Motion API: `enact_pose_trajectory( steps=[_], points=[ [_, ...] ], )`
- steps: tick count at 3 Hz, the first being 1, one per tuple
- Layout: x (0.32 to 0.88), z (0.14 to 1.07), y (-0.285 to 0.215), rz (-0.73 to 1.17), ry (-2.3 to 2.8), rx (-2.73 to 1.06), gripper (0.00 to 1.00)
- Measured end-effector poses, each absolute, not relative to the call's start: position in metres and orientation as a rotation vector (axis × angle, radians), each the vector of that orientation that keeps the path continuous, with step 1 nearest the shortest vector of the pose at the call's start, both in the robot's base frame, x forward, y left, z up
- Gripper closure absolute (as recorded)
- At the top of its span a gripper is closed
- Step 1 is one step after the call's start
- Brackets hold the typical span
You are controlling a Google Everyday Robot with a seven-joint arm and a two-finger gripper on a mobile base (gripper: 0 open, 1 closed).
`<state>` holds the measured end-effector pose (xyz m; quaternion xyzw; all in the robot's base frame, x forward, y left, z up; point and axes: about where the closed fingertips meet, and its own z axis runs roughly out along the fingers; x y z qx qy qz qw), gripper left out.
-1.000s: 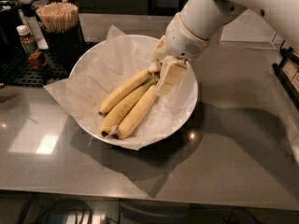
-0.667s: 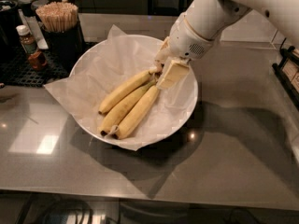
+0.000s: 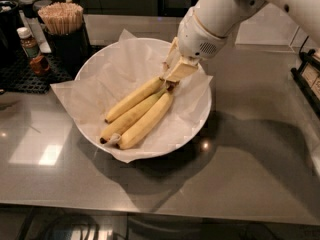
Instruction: Pick banana from white bowl
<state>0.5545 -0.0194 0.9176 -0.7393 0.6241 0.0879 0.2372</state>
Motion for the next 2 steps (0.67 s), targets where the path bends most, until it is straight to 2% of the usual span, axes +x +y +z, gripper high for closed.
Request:
enact_pose_trajectory(
  steps=[2],
  points=[
    [0.549,0.943,0.006,0.128,1.639,-2.092,1.00]
  ],
)
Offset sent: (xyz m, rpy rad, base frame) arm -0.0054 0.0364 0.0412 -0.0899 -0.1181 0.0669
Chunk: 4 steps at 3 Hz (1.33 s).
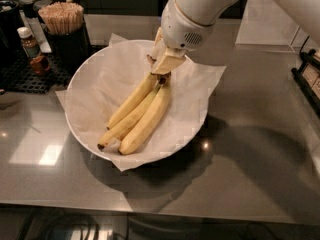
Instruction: Pick banana from white bowl
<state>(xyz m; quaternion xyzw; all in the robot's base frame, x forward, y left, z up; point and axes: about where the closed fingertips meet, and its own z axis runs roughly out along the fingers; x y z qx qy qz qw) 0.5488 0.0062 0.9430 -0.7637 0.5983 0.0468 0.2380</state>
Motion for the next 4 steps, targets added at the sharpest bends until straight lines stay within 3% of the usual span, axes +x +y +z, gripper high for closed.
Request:
enact_pose_trajectory(
  steps=[2,4],
  points=[
    [0.552,0.956,0.022,0.075,1.614,-2.172,1.00],
    [0.550,0.979,0.000,0.006,1.637,-2.074,1.00]
  ],
)
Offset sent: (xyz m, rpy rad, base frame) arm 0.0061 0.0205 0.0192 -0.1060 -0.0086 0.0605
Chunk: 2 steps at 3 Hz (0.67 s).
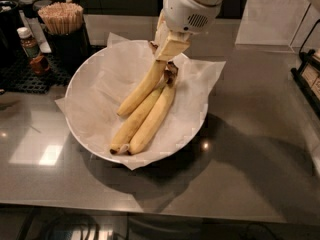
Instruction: Pick banana from white bowl
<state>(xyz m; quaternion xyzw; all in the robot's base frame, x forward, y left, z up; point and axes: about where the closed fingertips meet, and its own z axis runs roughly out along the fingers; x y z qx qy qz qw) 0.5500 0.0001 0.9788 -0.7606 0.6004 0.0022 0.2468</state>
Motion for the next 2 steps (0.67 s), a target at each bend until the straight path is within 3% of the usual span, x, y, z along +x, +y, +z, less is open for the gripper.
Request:
enact_pose_trajectory(
  steps=[2],
  points=[
    [0.541,1.048,-0.040,-0.089,1.580,-1.904,1.00]
  ],
)
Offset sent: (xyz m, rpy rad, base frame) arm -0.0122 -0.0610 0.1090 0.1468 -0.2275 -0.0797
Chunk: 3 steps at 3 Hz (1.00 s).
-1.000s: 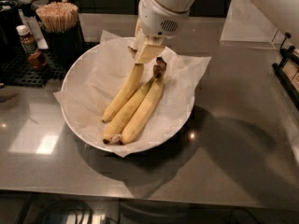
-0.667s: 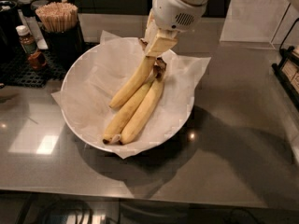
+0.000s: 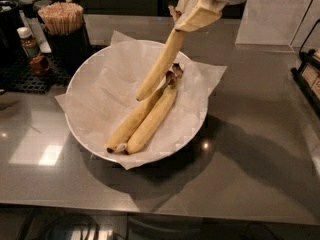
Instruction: Pick banana from white bowl
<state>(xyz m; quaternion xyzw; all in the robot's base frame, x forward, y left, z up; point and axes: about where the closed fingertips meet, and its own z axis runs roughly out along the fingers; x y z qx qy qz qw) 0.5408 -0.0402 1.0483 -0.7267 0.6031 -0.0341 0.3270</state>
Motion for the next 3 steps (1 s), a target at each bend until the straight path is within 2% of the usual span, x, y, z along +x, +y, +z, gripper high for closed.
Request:
enact_pose_trajectory(
  steps=[1,3],
  points=[
    [0.529,1.082,-0.041,-0.139,1.500,-1.886,1.00],
    [0.466,1.143,-0.025,-0.286,1.287,-1.869,1.00]
  ],
)
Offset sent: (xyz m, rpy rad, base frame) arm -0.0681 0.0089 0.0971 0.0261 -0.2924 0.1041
